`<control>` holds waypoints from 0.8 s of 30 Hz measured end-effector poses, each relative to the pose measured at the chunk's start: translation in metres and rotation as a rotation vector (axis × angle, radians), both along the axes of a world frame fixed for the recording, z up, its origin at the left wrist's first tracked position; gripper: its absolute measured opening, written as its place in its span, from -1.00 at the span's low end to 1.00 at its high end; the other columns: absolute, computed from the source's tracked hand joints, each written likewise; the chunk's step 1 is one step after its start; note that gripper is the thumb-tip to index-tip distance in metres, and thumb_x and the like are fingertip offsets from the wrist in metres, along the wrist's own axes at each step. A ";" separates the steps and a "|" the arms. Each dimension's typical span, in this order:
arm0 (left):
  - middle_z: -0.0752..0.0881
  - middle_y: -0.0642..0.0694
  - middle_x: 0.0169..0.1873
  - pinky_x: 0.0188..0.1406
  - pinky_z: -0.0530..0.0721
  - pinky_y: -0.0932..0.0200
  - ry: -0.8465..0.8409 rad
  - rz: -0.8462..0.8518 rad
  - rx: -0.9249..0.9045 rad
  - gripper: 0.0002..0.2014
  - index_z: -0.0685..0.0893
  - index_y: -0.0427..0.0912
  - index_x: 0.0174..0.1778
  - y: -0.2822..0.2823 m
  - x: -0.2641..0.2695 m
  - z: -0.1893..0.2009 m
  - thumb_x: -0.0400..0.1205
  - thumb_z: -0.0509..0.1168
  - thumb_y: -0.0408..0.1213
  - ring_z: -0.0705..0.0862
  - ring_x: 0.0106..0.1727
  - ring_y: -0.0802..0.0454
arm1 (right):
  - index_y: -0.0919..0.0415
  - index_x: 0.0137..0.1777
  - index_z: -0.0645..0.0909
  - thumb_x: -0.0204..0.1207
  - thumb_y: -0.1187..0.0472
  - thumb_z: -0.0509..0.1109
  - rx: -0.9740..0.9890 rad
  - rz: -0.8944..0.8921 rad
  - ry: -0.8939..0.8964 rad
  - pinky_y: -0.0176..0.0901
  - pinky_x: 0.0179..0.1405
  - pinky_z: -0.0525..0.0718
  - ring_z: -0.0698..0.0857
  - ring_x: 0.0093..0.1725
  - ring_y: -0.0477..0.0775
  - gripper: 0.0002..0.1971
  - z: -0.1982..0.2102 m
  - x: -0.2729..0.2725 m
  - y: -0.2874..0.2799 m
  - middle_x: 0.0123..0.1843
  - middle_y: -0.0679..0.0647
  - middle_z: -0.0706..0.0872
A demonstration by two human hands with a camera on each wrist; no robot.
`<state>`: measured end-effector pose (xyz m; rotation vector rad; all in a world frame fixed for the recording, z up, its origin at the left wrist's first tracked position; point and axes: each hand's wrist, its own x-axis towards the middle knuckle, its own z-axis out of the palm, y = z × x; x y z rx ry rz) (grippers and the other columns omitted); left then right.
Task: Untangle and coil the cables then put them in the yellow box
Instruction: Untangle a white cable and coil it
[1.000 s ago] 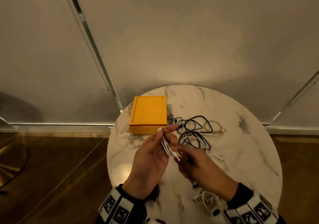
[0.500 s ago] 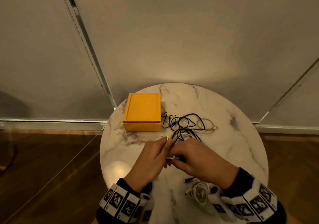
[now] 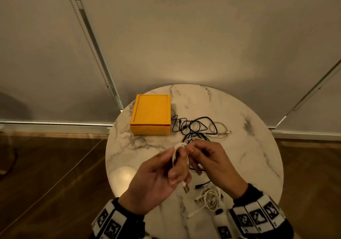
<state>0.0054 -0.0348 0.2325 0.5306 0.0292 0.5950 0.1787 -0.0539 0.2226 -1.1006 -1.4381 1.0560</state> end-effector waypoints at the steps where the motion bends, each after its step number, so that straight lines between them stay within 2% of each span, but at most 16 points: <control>1: 0.58 -0.12 -0.34 0.00 0.60 0.07 -0.051 0.052 0.021 -0.70 0.54 -0.40 0.18 0.002 0.000 0.007 0.79 0.01 -0.25 0.57 -0.30 0.01 | 0.36 -0.19 0.62 0.64 -0.10 0.29 -0.017 0.009 0.007 -0.14 -0.53 0.47 0.49 -0.60 0.26 -0.54 -0.004 -0.006 -0.001 -0.50 0.23 0.57; 3: 0.62 -0.14 -0.26 0.00 0.60 0.11 0.016 0.219 0.128 -0.68 0.57 -0.39 0.25 0.009 0.002 0.020 0.77 0.04 -0.27 0.62 -0.22 0.00 | 0.31 -0.15 0.60 0.69 -0.06 0.22 -0.057 0.039 -0.039 -0.07 -0.54 0.49 0.48 -0.63 0.25 -0.59 -0.008 -0.015 -0.006 -0.51 0.18 0.58; 6: 0.71 -0.17 -0.25 -0.03 0.64 0.15 0.268 0.497 0.354 -0.67 0.58 -0.38 0.26 0.023 0.006 0.026 0.72 0.04 -0.30 0.70 -0.19 -0.04 | 0.18 -0.03 0.60 0.73 0.21 0.21 -0.113 0.104 -0.147 -0.01 -0.51 0.54 0.52 -0.64 0.10 -0.84 -0.008 -0.024 -0.013 -0.54 0.11 0.60; 9: 0.78 -0.11 -0.10 0.13 0.59 0.21 0.645 0.659 0.850 -0.73 0.58 -0.31 0.20 0.031 0.008 0.014 0.74 0.04 -0.30 0.76 -0.01 -0.01 | 0.14 -0.04 0.57 0.69 0.22 0.27 -0.079 0.147 -0.269 -0.06 -0.48 0.62 0.60 -0.61 0.06 -0.91 -0.006 -0.028 -0.016 -0.48 0.16 0.65; 11: 0.74 0.03 -0.02 0.12 0.58 0.25 0.908 0.642 1.212 -0.78 0.61 -0.21 0.10 0.032 0.004 -0.001 0.76 0.08 -0.22 0.72 0.09 0.09 | 0.01 -0.16 0.50 0.66 0.17 0.30 -0.028 0.160 -0.415 -0.16 -0.43 0.59 0.61 -0.54 -0.09 -0.85 -0.011 -0.028 -0.019 -0.48 -0.01 0.63; 12: 0.72 0.06 -0.04 0.08 0.61 0.18 1.003 0.580 1.352 -0.76 0.60 -0.18 0.07 0.031 0.001 -0.009 0.76 0.07 -0.14 0.70 0.06 0.11 | -0.05 -0.20 0.46 0.64 0.16 0.31 0.000 0.167 -0.503 -0.24 -0.42 0.51 0.57 -0.51 -0.12 -0.82 -0.013 -0.027 -0.022 -0.49 -0.10 0.56; 13: 0.70 0.05 -0.08 0.02 0.62 0.06 1.084 0.494 1.452 -0.70 0.57 -0.16 0.03 0.031 -0.002 -0.017 0.76 0.03 -0.05 0.68 0.00 0.12 | -0.03 -0.19 0.47 0.62 0.15 0.32 0.024 0.174 -0.585 -0.26 -0.42 0.44 0.52 -0.48 -0.13 -0.84 -0.015 -0.025 -0.024 -0.49 -0.14 0.50; 15: 0.64 -0.01 -0.21 -0.12 0.58 -0.09 1.215 0.341 1.564 -0.58 0.52 -0.15 -0.10 0.030 -0.009 -0.029 0.71 -0.06 0.11 0.61 -0.16 0.04 | 0.05 -0.10 0.59 0.60 0.09 0.32 0.051 0.169 -0.686 -0.17 -0.38 0.43 0.48 -0.44 -0.11 -0.91 -0.019 -0.016 -0.027 -0.45 -0.13 0.52; 17: 0.56 0.00 -0.38 -0.26 0.52 -0.05 1.250 0.245 1.546 -0.49 0.48 -0.17 -0.24 0.028 -0.017 -0.036 0.67 -0.06 0.21 0.55 -0.31 0.03 | 0.02 -0.09 0.66 0.57 -0.03 0.34 0.023 0.125 -0.651 -0.09 -0.35 0.51 0.53 -0.41 -0.12 -0.84 -0.022 -0.001 -0.028 -0.41 -0.11 0.60; 18: 0.53 0.01 -0.44 -0.32 0.50 0.02 1.217 0.189 1.471 -0.47 0.51 -0.19 -0.26 0.026 -0.021 -0.038 0.67 -0.01 0.22 0.54 -0.37 0.07 | 0.01 -0.11 0.68 0.54 -0.09 0.36 -0.017 0.098 -0.593 -0.03 -0.34 0.57 0.57 -0.40 -0.08 -0.79 -0.021 0.006 -0.027 -0.40 -0.06 0.65; 19: 0.53 0.01 -0.48 -0.38 0.47 0.12 1.156 0.122 1.358 -0.50 0.56 -0.20 -0.27 0.022 -0.024 -0.038 0.68 0.07 0.18 0.53 -0.43 0.12 | 0.01 -0.14 0.69 0.50 -0.14 0.38 -0.058 0.080 -0.523 0.07 -0.31 0.63 0.63 -0.39 -0.03 -0.76 -0.021 0.014 -0.027 -0.38 0.01 0.68; 21: 0.48 0.07 -0.53 -0.44 0.41 0.29 0.972 -0.014 1.046 -0.66 0.62 -0.10 -0.30 0.014 -0.028 -0.036 0.69 0.21 0.02 0.44 -0.50 0.19 | -0.01 -0.19 0.71 0.44 -0.17 0.46 -0.090 0.056 -0.398 0.19 -0.25 0.68 0.68 -0.34 0.10 -0.76 -0.018 0.021 -0.028 -0.35 0.08 0.70; 22: 0.43 0.08 -0.54 -0.45 0.39 0.34 0.875 -0.054 0.886 -0.72 0.63 -0.04 -0.32 0.011 -0.028 -0.033 0.68 0.25 -0.04 0.38 -0.52 0.19 | 0.00 -0.21 0.71 0.43 -0.15 0.50 -0.089 0.045 -0.356 0.18 -0.27 0.68 0.67 -0.35 0.13 -0.77 -0.018 0.021 -0.028 -0.36 0.09 0.70; 24: 0.35 0.06 -0.58 -0.49 0.38 0.36 0.736 -0.046 0.639 -0.74 0.61 -0.08 -0.34 0.004 -0.025 -0.032 0.64 0.28 -0.08 0.29 -0.57 0.18 | 0.05 -0.24 0.71 0.45 -0.07 0.52 -0.087 0.025 -0.269 0.08 -0.33 0.60 0.58 -0.39 0.07 -0.79 -0.020 0.019 -0.027 -0.39 0.04 0.66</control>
